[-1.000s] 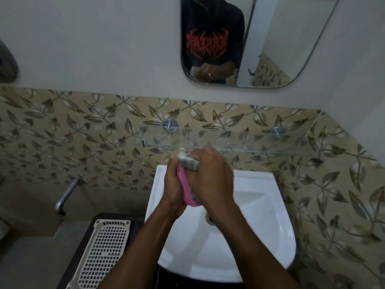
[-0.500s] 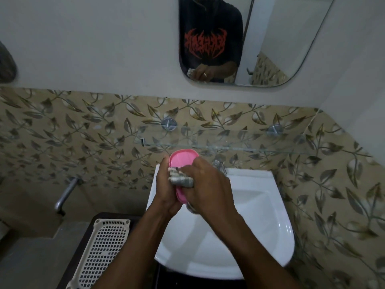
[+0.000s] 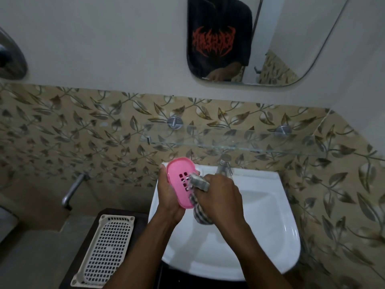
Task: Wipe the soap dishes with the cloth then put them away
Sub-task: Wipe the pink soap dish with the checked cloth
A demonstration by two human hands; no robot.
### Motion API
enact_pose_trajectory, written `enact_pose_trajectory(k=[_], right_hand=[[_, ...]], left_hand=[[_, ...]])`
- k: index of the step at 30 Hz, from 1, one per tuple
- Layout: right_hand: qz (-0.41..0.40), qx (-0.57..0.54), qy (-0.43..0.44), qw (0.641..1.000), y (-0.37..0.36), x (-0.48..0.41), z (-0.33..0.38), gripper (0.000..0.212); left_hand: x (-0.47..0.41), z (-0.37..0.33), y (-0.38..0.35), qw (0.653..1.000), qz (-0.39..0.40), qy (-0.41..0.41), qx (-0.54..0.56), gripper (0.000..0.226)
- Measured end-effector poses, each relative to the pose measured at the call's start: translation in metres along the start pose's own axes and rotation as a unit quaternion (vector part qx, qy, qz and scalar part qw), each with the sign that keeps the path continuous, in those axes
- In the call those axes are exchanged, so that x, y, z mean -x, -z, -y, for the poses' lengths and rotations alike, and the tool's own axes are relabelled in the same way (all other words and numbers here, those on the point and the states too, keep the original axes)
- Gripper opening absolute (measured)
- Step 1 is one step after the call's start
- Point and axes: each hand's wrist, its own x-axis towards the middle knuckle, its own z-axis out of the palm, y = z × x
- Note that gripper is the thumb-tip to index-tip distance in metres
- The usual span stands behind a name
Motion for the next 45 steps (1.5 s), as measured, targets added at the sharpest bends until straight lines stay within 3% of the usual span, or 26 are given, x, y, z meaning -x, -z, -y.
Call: enact_pose_trajectory(k=[3, 8, 12, 15, 19, 23, 25, 28, 33, 38, 40, 42, 45], right_hand=[[0.066, -0.126, -0.062, 0.988, -0.006, 0.011, -0.023, 0.027], [0.101, -0.272, -0.166, 0.943, -0.026, 0.025, -0.059, 0.016], [0.141, -0.241, -0.124, 0.952, -0.05, 0.028, -0.071, 0.034], [0.15, -0.171, -0.109, 0.968, -0.066, 0.027, -0.074, 0.053], [0.114, -0.203, -0.16, 0.959, -0.075, 0.012, -0.086, 0.047], [0.13, -0.315, -0.251, 0.906, -0.065, -0.001, -0.11, 0.03], [0.153, -0.386, -0.282, 0.865, -0.053, -0.004, -0.122, 0.031], [0.17, -0.418, -0.31, 0.837, -0.031, -0.007, -0.14, 0.033], [0.106, -0.421, -0.337, 0.835, -0.007, -0.011, -0.173, 0.038], [0.004, -0.415, -0.362, 0.835, 0.001, -0.018, -0.211, 0.027], [-0.006, -0.399, -0.376, 0.836, 0.001, -0.03, -0.227, 0.033], [-0.012, -0.385, -0.391, 0.836, -0.005, -0.049, -0.247, 0.041], [0.026, -0.372, -0.388, 0.842, -0.022, -0.082, -0.287, 0.071]], left_hand=[[-0.008, 0.0, 0.024, 1.0, -0.005, 0.009, 0.014, 0.081], [-0.025, 0.009, 0.054, 0.998, -0.052, 0.037, -0.011, 0.071], [-0.033, 0.015, 0.048, 0.991, -0.086, 0.048, -0.096, 0.062], [-0.037, 0.02, 0.041, 0.979, -0.119, 0.052, -0.156, 0.073], [-0.041, 0.032, 0.042, 0.962, -0.109, 0.045, -0.246, 0.082], [-0.047, 0.042, 0.037, 0.934, -0.095, -0.004, -0.343, 0.042], [-0.05, 0.044, 0.035, 0.921, -0.084, -0.007, -0.381, 0.034], [-0.056, 0.051, 0.032, 0.917, -0.036, -0.002, -0.397, 0.023], [-0.066, 0.082, 0.001, 0.941, -0.011, 0.045, -0.336, 0.012], [-0.092, 0.134, -0.044, 0.943, -0.022, 0.085, -0.32, 0.008], [-0.106, 0.15, -0.058, 0.922, -0.033, 0.053, -0.383, 0.008], [-0.127, 0.166, -0.066, 0.874, -0.036, -0.001, -0.485, 0.008], [-0.157, 0.185, -0.076, 0.806, -0.035, -0.066, -0.587, 0.01]])
